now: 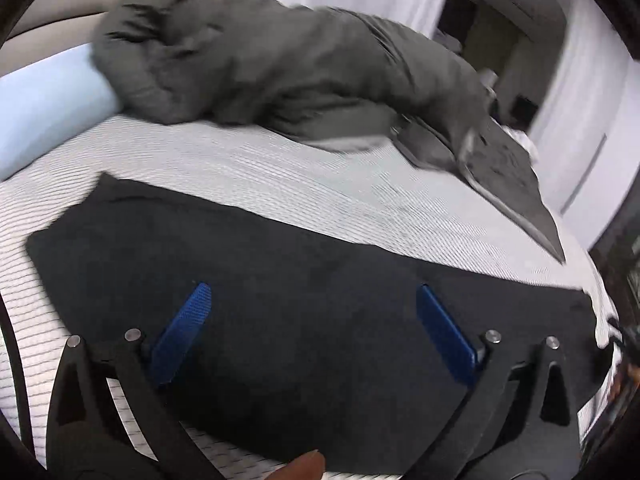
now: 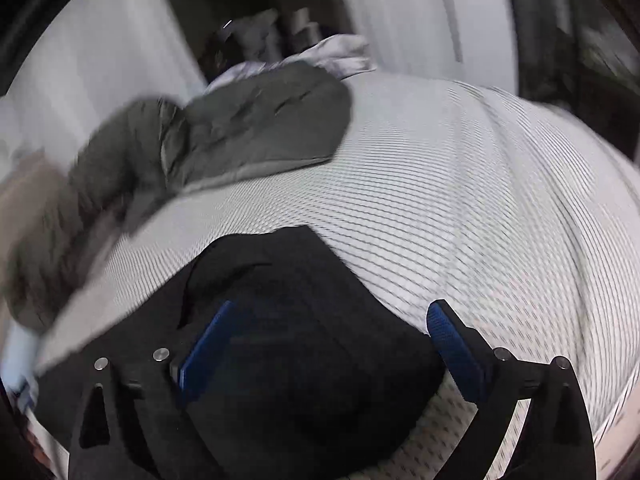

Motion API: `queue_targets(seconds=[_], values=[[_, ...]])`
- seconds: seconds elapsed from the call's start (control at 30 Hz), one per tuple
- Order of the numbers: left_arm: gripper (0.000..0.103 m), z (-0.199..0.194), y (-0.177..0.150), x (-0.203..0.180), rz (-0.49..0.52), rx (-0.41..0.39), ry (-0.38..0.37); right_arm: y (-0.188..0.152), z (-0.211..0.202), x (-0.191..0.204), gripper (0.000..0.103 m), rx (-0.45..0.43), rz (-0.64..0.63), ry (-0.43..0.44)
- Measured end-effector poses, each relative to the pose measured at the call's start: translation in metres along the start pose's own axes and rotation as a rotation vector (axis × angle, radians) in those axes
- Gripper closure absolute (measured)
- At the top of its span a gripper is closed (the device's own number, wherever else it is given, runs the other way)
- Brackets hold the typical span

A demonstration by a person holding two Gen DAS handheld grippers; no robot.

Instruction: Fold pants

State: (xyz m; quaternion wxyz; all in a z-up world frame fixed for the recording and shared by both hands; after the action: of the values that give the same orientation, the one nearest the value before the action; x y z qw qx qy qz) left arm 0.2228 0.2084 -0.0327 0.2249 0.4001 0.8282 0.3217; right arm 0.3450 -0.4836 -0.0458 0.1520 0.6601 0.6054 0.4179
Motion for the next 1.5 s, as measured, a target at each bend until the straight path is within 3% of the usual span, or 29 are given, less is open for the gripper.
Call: queue_targets(seconds=[0.13, 0.2, 0.37, 0.47, 0.5, 0.53, 0.57, 0.67, 0.73, 0.8, 0.83, 0.9, 0.97, 1.03, 1.1, 1.23, 1.3, 1.37, 1.5], values=[[0.001, 0.009, -0.012, -0.042, 0.073, 0.036, -0.027, 0.012, 0.053, 0.010, 0.005, 0.184, -0.151, -0.100], [0.001, 0.017, -0.021, -0.061, 0.130, 0.065, -0.032, 0.017, 0.054, 0.014, 0.005, 0.200, -0.197, -0.138], [0.001, 0.042, -0.033, -0.083, 0.200, 0.109, -0.006, 0.038, 0.086, 0.023, 0.005, 0.273, -0.297, -0.095], [0.001, 0.055, -0.034, -0.078, 0.199, 0.136, 0.010, 0.036, 0.120, 0.011, 0.005, 0.348, -0.219, -0.062], [0.001, 0.058, -0.035, -0.073, 0.198, 0.145, 0.024, 0.033, 0.126, 0.013, 0.017, 0.358, -0.210, -0.033], [0.001, 0.061, -0.038, -0.064, 0.197, 0.163, 0.050, 0.031, 0.127, 0.016, 0.043, 0.362, -0.218, -0.025], [0.001, 0.065, -0.040, -0.057, 0.194, 0.184, 0.070, 0.035, 0.124, 0.017, 0.050, 0.336, -0.238, -0.034], [0.001, 0.080, -0.046, -0.044, 0.175, 0.230, 0.084, 0.051, 0.092, 0.019, 0.053, 0.174, -0.189, -0.014], [0.001, 0.083, -0.045, -0.045, 0.181, 0.232, 0.077, 0.059, 0.081, 0.014, 0.052, 0.106, -0.161, -0.040], [0.001, 0.083, -0.045, -0.048, 0.206, 0.225, 0.102, 0.054, 0.096, 0.009, 0.050, 0.157, -0.177, -0.080], [0.001, 0.083, -0.045, -0.048, 0.213, 0.221, 0.110, 0.048, 0.107, 0.005, 0.042, 0.208, -0.179, -0.116], [0.001, 0.076, -0.044, -0.047, 0.206, 0.208, 0.107, 0.048, 0.104, 0.003, 0.038, 0.208, -0.146, -0.139], [0.001, 0.060, -0.040, -0.052, 0.199, 0.178, 0.074, 0.051, 0.074, 0.008, 0.034, 0.084, -0.076, -0.105], [0.001, 0.036, -0.035, -0.064, 0.213, 0.115, 0.012, 0.045, 0.037, 0.024, 0.010, -0.034, -0.035, -0.067], [0.001, 0.017, -0.040, -0.081, 0.244, 0.071, -0.044, 0.030, 0.018, 0.052, 0.008, -0.071, -0.065, 0.019], [0.001, -0.003, -0.074, -0.134, 0.329, 0.094, -0.174, -0.024, 0.014, 0.122, 0.008, 0.032, -0.186, 0.128], [0.001, -0.015, -0.096, -0.163, 0.377, 0.103, -0.234, -0.058, 0.033, 0.161, 0.008, 0.101, -0.257, 0.221], [0.001, -0.025, -0.119, -0.185, 0.464, 0.092, -0.288, -0.091, 0.053, 0.191, 0.008, 0.170, -0.354, 0.257], [0.001, -0.020, -0.156, -0.198, 0.631, 0.096, -0.220, -0.135, 0.085, 0.220, 0.008, 0.275, -0.497, 0.240]])
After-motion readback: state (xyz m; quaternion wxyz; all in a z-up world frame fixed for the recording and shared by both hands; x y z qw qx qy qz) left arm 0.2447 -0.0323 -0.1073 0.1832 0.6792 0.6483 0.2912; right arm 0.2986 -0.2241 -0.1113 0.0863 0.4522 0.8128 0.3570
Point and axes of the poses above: each gripper's, at about its wrist camera, not at the fingertips, and z roughly the way its jaws point, x to its left, y to its top, the point moved 7 cm from there along z, roughly the way its jaws point, and after that the axes turned 15 degrees about y, right-handed, at the moved point
